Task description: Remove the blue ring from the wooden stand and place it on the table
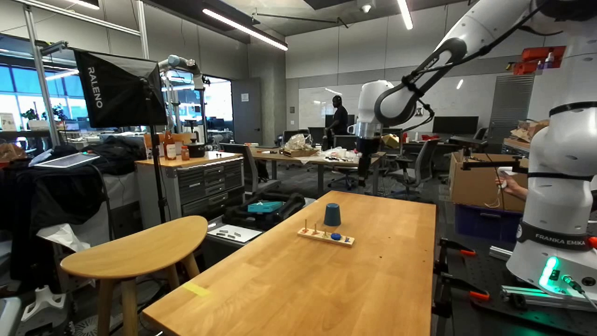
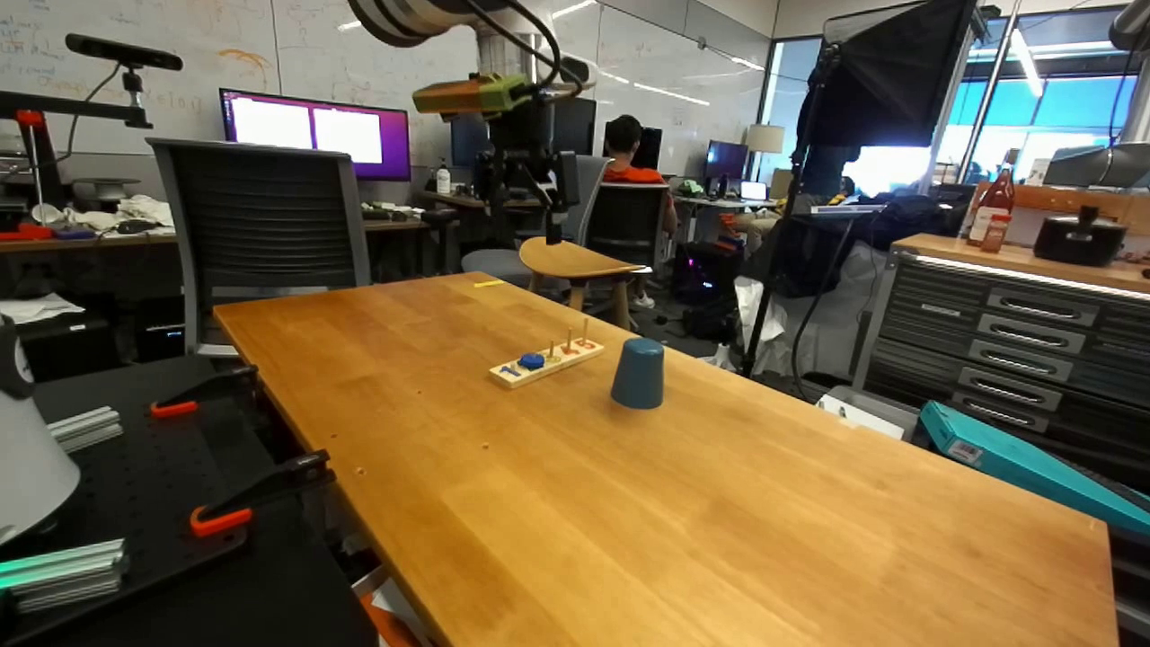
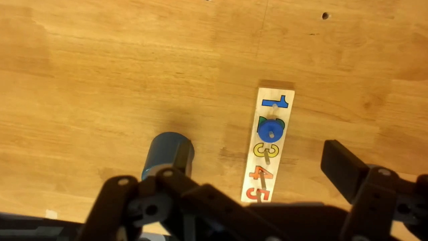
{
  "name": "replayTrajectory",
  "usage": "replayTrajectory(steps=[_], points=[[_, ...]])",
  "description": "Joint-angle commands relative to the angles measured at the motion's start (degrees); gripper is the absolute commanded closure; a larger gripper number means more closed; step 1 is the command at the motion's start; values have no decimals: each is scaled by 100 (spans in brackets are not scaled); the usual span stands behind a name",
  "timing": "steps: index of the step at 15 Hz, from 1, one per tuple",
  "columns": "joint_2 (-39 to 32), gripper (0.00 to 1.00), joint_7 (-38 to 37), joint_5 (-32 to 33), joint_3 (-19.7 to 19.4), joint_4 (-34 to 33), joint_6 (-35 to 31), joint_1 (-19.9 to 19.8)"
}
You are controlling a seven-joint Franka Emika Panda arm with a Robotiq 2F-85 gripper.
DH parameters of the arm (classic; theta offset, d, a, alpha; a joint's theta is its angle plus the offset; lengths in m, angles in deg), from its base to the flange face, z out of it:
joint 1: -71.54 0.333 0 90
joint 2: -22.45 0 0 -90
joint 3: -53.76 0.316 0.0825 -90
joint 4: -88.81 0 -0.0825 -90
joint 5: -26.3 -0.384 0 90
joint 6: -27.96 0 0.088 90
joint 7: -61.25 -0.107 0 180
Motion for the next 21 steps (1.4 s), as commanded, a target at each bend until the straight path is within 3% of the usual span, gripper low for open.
replayTrajectory(steps=[1, 8, 21], points=[[-1195, 0, -402, 47, 107, -826, -103, 1], [-2679, 0, -399, -151, 204, -2095, 59, -2], [-3236, 0, -557, -72, 492, -1797, -339, 233]])
